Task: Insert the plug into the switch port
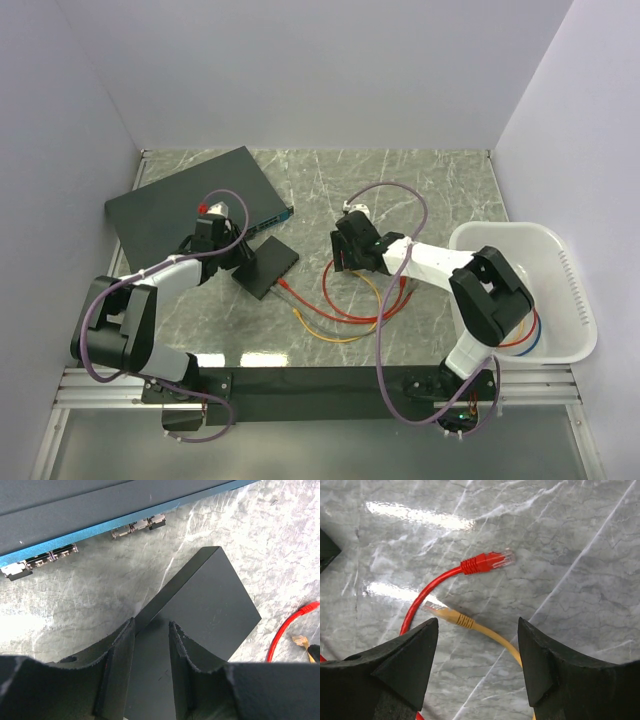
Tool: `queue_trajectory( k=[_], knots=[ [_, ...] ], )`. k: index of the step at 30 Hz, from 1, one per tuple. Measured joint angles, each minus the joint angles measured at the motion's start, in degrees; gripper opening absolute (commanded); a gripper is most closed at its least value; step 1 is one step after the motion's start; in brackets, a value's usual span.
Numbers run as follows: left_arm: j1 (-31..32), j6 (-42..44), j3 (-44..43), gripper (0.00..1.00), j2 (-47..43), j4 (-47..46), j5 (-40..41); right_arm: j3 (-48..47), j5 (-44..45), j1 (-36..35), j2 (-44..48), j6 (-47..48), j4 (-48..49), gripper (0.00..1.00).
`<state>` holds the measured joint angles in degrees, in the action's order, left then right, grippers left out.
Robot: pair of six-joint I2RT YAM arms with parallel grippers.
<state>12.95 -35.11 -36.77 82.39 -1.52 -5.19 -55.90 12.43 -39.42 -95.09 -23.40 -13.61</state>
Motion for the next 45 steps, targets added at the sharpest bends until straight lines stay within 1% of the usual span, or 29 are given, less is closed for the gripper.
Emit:
queue_trajectory(
  k=[13, 16, 18, 19, 21, 27, 30, 31, 32, 36, 38, 41, 45],
  knots=[
    [0.00, -0.02, 0.02, 0.39, 0.00, -0.42, 0.02, 0.90, -5.86, 1.22, -3.72, -0.44, 2.45, 0.70],
    [0.00, -0.02, 0.02, 0.39, 0.00, -0.42, 0.02, 1.22, -6.36, 1.22, -3.74, -0.44, 3.39, 0.65],
    [0.00, -0.02, 0.02, 0.39, 0.00, -0.44, 0.02, 1.79, -6.88, 1.22, -3.69, -0.66, 4.59, 0.51],
    [0.00, -0.02, 0.02, 0.39, 0.00, -0.44, 0.02, 2.16, -7.26, 1.22, -3.63, -0.68, 5.40, 0.40],
    [0.00, -0.02, 0.04, 0.39, 0.00, -0.44, 0.02, 2.95, -7.61, 1.29, -3.50, -0.74, 6.56, 0.33],
    [0.00, -0.02, 0.04, 0.39, 0.00, -0.70, 0.07, 6.58, -10.03, 1.44, -1.86, -1.31, 11.26, 0.23],
    [0.00, -0.02, 0.22, 0.39, 0.00, -0.83, 0.11, 8.26, -11.45, 1.44, -1.11, -1.86, 13.22, 0.11],
    [0.00, -0.02, 0.33, 0.39, 0.00, -0.83, 0.11, 8.72, -11.91, 1.42, -0.87, -2.10, 13.75, 0.04],
    [0.00, -0.02, 0.42, 0.39, 0.00, -0.83, 0.15, 9.07, -12.26, 1.42, -0.63, -2.21, 14.05, 0.01],
    [0.00, -0.02, 0.46, 0.38, 0.00, -0.83, 0.48, 9.79, -12.98, 1.33, 0.35, -2.45, 13.66, 0.00],
    [0.00, -0.04, 0.46, 0.38, 0.00, -0.74, 0.52, 9.86, -12.76, 1.22, 1.16, -2.23, 11.98, 0.00],
    [0.00, -0.24, 0.46, 0.37, -0.09, -0.59, 0.59, 9.84, -10.82, 0.98, 3.96, -1.62, 7.56, 0.00],
    [0.00, -1.05, 0.44, 0.37, -1.33, 0.57, 1.16, 8.17, -5.92, 0.52, 10.51, -1.18, 0.96, 0.00]
  ],
)
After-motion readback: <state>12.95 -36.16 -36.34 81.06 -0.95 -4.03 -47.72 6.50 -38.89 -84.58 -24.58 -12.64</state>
